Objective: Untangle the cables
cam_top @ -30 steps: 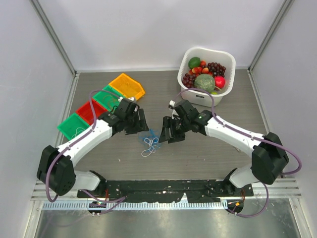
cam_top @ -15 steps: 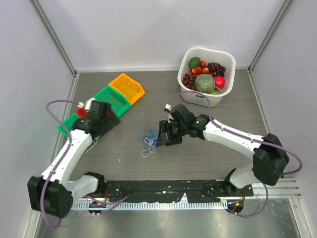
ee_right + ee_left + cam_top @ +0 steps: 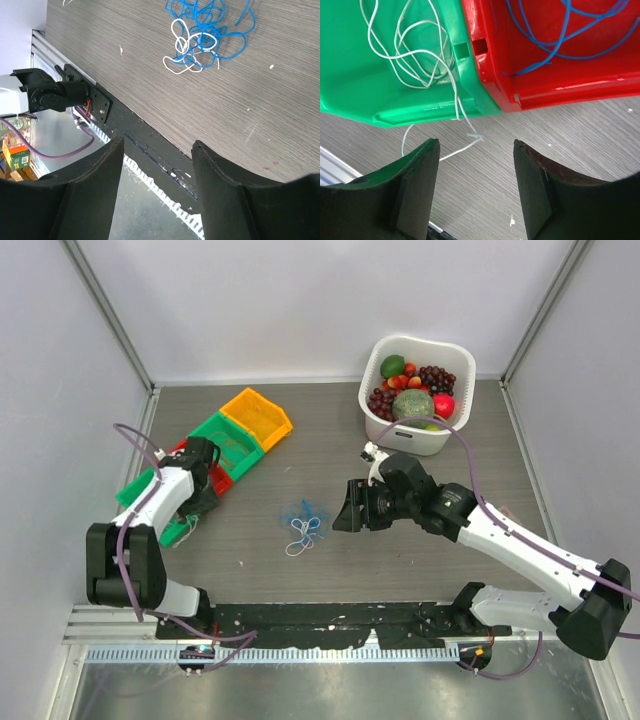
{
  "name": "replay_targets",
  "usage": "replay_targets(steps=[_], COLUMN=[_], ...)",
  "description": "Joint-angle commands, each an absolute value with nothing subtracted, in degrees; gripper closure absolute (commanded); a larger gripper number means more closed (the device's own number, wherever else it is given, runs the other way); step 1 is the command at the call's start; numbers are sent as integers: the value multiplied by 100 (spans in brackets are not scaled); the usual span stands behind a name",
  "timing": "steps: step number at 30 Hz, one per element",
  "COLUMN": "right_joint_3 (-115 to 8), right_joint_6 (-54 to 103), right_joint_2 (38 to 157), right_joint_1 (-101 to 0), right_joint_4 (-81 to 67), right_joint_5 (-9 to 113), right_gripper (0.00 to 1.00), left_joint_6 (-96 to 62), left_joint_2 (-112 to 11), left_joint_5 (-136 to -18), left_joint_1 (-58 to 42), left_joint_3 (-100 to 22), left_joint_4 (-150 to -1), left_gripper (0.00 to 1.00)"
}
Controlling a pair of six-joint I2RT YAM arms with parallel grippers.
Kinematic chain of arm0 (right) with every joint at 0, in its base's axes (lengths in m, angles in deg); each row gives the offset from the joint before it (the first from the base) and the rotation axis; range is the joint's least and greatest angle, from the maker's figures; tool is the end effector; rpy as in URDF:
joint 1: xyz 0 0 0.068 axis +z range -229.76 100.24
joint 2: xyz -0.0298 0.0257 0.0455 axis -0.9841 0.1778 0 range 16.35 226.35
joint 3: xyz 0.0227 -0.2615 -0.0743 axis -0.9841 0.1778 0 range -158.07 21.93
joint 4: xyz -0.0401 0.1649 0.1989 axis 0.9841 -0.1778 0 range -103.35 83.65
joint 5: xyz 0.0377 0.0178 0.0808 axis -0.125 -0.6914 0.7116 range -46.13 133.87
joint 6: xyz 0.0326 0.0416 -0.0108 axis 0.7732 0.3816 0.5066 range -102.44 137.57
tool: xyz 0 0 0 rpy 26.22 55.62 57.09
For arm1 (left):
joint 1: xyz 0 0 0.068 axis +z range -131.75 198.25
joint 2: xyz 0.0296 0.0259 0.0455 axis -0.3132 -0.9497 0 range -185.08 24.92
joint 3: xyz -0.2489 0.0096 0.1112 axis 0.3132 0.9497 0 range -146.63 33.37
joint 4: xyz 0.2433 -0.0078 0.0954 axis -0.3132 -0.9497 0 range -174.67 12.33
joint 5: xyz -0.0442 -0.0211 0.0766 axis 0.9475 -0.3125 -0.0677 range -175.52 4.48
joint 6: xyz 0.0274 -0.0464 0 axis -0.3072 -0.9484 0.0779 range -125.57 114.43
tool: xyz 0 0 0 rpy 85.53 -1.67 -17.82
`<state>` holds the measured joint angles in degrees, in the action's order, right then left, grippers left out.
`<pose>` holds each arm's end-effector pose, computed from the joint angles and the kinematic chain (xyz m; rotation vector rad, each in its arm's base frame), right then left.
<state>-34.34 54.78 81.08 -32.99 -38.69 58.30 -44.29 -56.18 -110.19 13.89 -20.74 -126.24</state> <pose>0.1584 0.1813 0.3046 -0.3499 2.4603 0.9934 0.2516 -0.0044 0.2136 -0.8757 2.5772 0.4269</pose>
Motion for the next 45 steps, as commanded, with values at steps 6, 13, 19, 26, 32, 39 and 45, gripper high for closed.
replay_targets(steps=[6,13,19,26,32,39,45], right_joint_3=[-3291,-3230,-3063,-2615,-2360,-2175,-2008], right_joint_6=[5571,5676,5790,5966,6204,6415,6336], right_joint_2=[7797,7542,7243,6620,6294,6223,6329], right_joint_1=[-3291,-3300,-3300,-3300,-3291,-3291,-3291], right_joint_4=[-3826,-3896,-3887,-3861,-3799,-3519,-3246], right_joint_5=[5450,5187,5046,4826,4773,4642,4448], right_gripper=[38,38,38,38,38,39,39], left_joint_6=[-4135,-4073,-4195,-4064,-4187,-3985,-3959], left_joint_2=[-6315,-5929,-5331,-5795,-6577,-7202,-7826], left_joint_5=[-11400,-11716,-12102,-11990,-11182,-10486,-9932], left_joint_1=[1403,1403,1657,2799,3626,3768,3961], left_joint_3=[-2332,-2473,-2701,-3105,-3245,-3404,-3667], left_joint_4=[-12460,-12522,-12548,-11803,-10633,-10288,-10990], left_gripper=[52,97,100,100,100,100,100])
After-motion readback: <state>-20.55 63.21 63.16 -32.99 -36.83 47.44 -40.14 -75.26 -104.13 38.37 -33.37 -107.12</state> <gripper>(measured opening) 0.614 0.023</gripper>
